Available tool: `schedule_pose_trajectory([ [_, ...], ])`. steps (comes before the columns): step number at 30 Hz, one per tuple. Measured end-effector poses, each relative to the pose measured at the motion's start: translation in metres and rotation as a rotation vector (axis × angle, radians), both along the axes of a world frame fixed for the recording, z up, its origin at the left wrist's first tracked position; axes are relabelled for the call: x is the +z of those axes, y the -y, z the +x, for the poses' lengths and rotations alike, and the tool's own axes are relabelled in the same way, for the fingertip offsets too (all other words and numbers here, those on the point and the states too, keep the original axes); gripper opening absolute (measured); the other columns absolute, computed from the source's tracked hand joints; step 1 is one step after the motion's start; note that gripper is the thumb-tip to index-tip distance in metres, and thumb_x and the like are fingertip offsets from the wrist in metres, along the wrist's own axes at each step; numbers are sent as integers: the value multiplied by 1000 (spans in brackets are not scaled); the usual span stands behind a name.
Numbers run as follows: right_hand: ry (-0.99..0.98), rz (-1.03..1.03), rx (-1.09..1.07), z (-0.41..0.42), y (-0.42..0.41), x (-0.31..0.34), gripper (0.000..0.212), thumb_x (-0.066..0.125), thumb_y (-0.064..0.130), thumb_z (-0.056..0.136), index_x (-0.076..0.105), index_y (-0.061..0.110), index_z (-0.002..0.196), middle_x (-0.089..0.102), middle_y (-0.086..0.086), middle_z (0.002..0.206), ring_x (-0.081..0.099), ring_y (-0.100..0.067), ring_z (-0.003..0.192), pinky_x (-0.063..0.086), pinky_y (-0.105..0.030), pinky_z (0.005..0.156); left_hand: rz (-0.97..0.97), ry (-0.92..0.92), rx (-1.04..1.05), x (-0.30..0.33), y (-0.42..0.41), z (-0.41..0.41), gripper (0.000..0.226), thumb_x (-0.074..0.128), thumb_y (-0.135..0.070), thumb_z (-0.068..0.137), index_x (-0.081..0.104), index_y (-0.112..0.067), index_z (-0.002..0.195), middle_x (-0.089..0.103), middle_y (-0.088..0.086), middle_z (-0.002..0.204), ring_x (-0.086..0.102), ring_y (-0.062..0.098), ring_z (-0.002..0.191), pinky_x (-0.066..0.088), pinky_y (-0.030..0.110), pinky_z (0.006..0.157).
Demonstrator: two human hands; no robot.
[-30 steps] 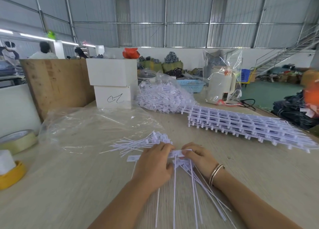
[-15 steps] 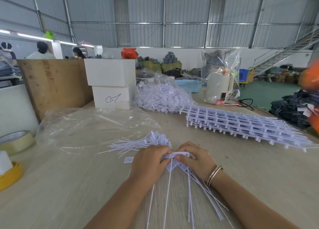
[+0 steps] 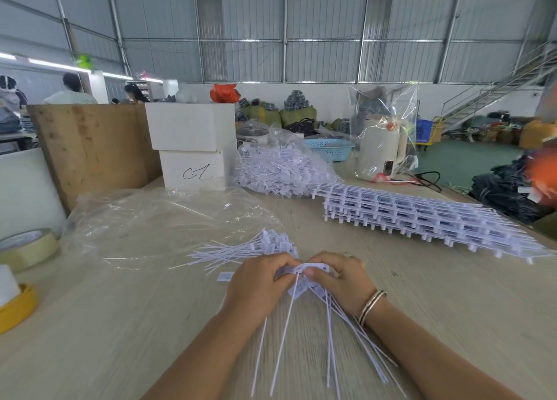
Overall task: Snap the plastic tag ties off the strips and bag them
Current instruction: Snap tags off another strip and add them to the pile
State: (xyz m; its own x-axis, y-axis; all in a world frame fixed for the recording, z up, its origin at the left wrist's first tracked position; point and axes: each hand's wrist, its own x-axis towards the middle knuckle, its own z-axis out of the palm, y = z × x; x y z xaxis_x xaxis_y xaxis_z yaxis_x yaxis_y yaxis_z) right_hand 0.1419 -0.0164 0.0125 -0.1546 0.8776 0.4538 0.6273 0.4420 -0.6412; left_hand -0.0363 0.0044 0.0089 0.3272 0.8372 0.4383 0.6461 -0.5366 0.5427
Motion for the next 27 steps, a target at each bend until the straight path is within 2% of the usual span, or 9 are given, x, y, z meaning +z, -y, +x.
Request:
schedule_pose_trajectory([
  [8,-3,15,2,-1,0,1,13,59,18,91,71,16,85,67,1,80,60,-10,76,38,-55,92,-104,140,-126,4,0,-4,9,70,-37,82,70,-41,89,70,-22,82,64,-3,77,53,32,76],
  [11,-123,-28,72,-1,1,-1,16,60,13,90,67,22,79,65,6,74,59,-6,71,45,-39,86,-105,198,-151,5,1,-2,11,71,-33,81,72,-35,92,71,-18,84,65,-3,79,52,22,76],
  [14,-491,-51,140,3,0,0,22,55,2,89,66,16,75,60,10,64,53,-1,61,44,-15,65,-173,309,-191,8,1,-3,12,71,-24,83,71,-35,88,71,-18,82,66,-3,78,47,10,71],
  [17,-723,-74,24,18,-6,1,22,54,2,89,67,11,74,53,11,55,47,-6,57,40,-14,60,-184,386,-151,11,2,-8,22,68,-18,85,68,-40,80,70,-17,80,65,1,78,47,13,70],
  [19,-574,-98,-54,20,-8,1,22,56,7,90,65,17,72,55,14,57,48,-4,59,40,-14,62,-98,282,-122,9,2,-11,26,67,-18,85,64,-42,79,67,-14,82,62,3,80,47,22,75],
  [21,-241,-124,-133,17,-11,-2,19,61,19,89,61,26,72,58,13,72,53,-4,71,39,-23,76,6,119,-97,6,3,-9,19,65,-16,85,64,-35,86,64,-13,86,59,5,83,48,30,79],
  [23,85,-158,-193,13,-13,-4,14,61,33,88,57,34,74,55,12,89,52,-8,89,27,-30,86,59,14,-56,5,5,-7,15,62,-15,83,65,-24,95,62,-10,93,57,9,90,46,35,83],
  [25,183,-165,-234,11,-12,-3,10,62,41,85,56,39,77,52,16,97,48,-5,97,17,-28,82,54,-23,-36,5,5,-5,22,58,-9,81,62,-21,100,60,-8,98,54,13,96,43,37,88],
  [27,155,-174,-252,11,-11,-3,7,64,43,83,58,41,85,52,18,102,48,-3,98,15,-27,80,36,-27,-34,6,7,-4,28,54,-3,80,62,-20,101,59,-7,100,52,14,98,41,37,90],
])
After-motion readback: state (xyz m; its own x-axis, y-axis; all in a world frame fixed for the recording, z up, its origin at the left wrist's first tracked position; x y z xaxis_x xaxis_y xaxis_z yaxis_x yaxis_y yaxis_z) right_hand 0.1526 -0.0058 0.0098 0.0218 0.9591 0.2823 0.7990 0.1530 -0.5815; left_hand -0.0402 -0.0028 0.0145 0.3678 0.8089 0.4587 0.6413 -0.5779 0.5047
